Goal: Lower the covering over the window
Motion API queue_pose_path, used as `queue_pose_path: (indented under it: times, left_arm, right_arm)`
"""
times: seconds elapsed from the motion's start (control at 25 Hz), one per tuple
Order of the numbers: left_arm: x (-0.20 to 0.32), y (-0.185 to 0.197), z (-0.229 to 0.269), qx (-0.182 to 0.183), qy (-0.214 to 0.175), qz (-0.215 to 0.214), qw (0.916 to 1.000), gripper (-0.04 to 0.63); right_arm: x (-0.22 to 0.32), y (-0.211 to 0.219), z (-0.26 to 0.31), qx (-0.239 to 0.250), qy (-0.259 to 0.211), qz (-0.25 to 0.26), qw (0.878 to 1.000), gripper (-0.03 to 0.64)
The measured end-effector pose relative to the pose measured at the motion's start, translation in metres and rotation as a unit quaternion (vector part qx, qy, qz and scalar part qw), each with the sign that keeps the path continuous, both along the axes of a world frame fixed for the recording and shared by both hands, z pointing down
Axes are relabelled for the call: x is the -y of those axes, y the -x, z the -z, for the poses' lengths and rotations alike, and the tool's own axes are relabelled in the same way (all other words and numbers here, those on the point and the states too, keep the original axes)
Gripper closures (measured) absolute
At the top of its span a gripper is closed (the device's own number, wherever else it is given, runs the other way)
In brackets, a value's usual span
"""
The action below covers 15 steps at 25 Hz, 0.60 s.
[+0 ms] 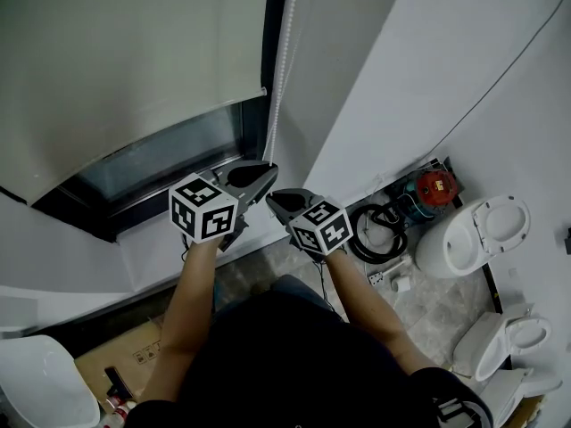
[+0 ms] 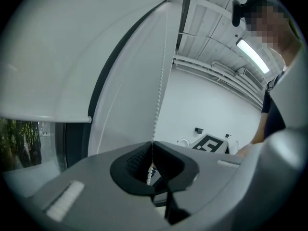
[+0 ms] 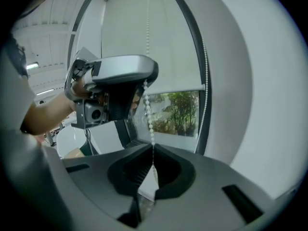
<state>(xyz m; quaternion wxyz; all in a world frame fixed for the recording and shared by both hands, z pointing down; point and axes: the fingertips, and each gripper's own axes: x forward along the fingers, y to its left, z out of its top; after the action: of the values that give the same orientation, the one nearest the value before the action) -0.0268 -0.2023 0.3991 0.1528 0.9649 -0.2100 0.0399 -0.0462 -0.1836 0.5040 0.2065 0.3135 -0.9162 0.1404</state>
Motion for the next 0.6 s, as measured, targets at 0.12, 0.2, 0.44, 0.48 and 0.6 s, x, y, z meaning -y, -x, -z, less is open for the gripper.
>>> queue_pose_path:
  times: [0.12, 0.2, 0.44, 0.48, 0.6]
  left_arm:
    - [-0.003, 0.000, -0.011, 0.003, 0.012, -0.001, 0.9999, 0.580]
    - [-0.003, 0.000, -0.018, 0.002, 0.019, -0.001, 0.9998, 0.580]
    - [-0.004, -0.001, -0.032, 0.000, 0.035, -0.001, 0.9994, 0.580]
    - [-0.003, -0.002, -0.036, 0.004, 0.037, -0.001, 0.9993, 0.580]
    - [-0.006, -0.003, -0.052, 0.010, 0.057, -0.002, 0.9983, 0.580]
  right_arm:
    - [-0.003, -0.001, -0.011, -0.007, 0.010, 0.000, 1.000, 0.601]
    - [-0.005, -0.001, -0.017, -0.009, 0.016, -0.001, 1.000, 0.601]
    - [-0.006, -0.003, -0.030, -0.017, 0.028, -0.001, 0.999, 0.601]
    - [-0.007, -0.003, -0.034, -0.022, 0.030, 0.000, 0.999, 0.601]
    - [-0.012, -0.007, -0.048, -0.036, 0.041, 0.003, 0.998, 0.601]
